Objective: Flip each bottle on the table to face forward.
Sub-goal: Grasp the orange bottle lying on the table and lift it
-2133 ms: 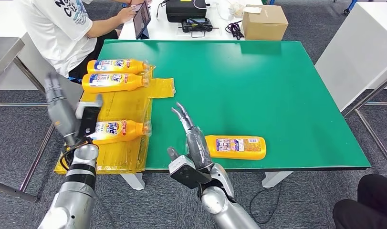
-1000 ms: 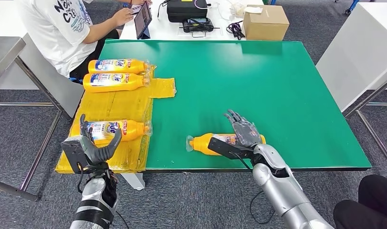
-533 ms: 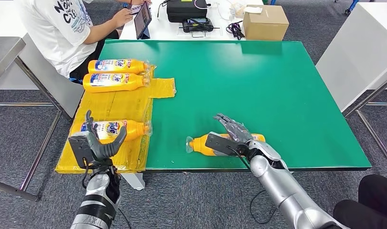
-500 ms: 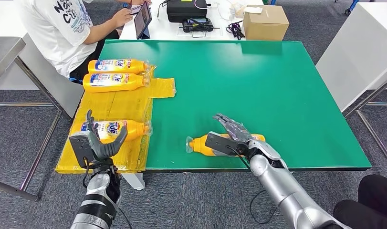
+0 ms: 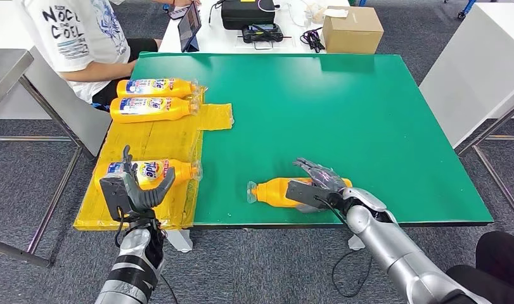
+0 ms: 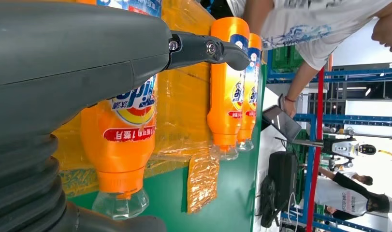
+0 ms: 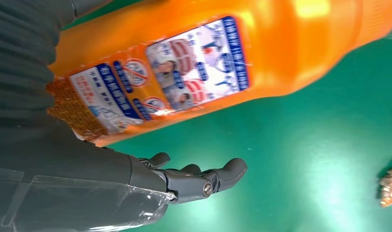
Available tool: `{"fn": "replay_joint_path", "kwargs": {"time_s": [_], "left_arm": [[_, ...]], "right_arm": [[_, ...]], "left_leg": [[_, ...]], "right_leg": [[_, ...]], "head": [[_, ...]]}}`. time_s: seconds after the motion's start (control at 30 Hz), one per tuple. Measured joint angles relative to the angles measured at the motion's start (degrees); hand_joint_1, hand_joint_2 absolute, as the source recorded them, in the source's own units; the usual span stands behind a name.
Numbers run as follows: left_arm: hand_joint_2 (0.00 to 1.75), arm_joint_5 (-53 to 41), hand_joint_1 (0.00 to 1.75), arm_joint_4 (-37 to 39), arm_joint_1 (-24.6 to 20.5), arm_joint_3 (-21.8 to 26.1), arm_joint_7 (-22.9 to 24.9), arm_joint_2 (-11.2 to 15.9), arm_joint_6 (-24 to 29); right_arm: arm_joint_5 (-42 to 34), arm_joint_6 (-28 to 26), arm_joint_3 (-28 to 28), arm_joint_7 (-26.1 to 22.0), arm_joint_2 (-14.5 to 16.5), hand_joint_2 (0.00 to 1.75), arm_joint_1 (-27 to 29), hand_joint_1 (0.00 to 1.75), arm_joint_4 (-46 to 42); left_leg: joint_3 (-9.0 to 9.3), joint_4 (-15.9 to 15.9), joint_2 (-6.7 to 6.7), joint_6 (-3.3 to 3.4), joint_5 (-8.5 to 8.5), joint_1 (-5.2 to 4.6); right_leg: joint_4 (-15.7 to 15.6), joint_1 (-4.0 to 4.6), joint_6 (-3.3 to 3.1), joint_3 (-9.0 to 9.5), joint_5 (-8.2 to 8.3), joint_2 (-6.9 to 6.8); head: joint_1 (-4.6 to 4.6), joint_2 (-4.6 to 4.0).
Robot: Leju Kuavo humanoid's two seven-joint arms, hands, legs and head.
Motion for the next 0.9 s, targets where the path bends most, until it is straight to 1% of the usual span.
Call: {"fn": "replay_joint_path", "kwargs": {"time_s": [0.27, 0.6, 0.9], "left_arm": [[1.75, 0.02, 0.0, 0.68, -0.13, -0.18, 0.01, 0.0, -0.07], [1.75, 0.58, 0.0, 1.34, -0.42, -0.21, 0.22, 0.0, -0.34], [1.75, 1.01, 0.0, 1.93, -0.55, -0.71, 0.5, -0.26, -0.86]], "right_arm": [[-0.67, 0.51, 1.15, 0.42, -1.5, 1.75, -0.01, 0.0, -0.63], [-2.39, 4.61, 4.22, 2.38, -7.61, 1.75, -1.11, 0.0, -5.69], [-3.45, 5.5, 7.12, 3.9, -10.29, 1.75, -2.15, 0.0, -7.01]], "left_leg": [[0.0, 0.0, -0.01, 0.0, 0.0, 0.0], [-0.02, 0.01, -0.02, 0.01, 0.0, -0.05], [-0.01, 0.01, -0.02, 0.01, 0.0, -0.04]], "right_leg": [[0.0, 0.0, 0.0, 0.0, 0.0, -0.01], [-0.01, -0.03, 0.02, 0.0, 0.01, -0.01], [0.0, -0.03, 0.02, 0.0, 0.01, -0.01]], "head": [[-0.01, 0.0], [-0.01, 0.0], [-0.01, 0.0]]}}
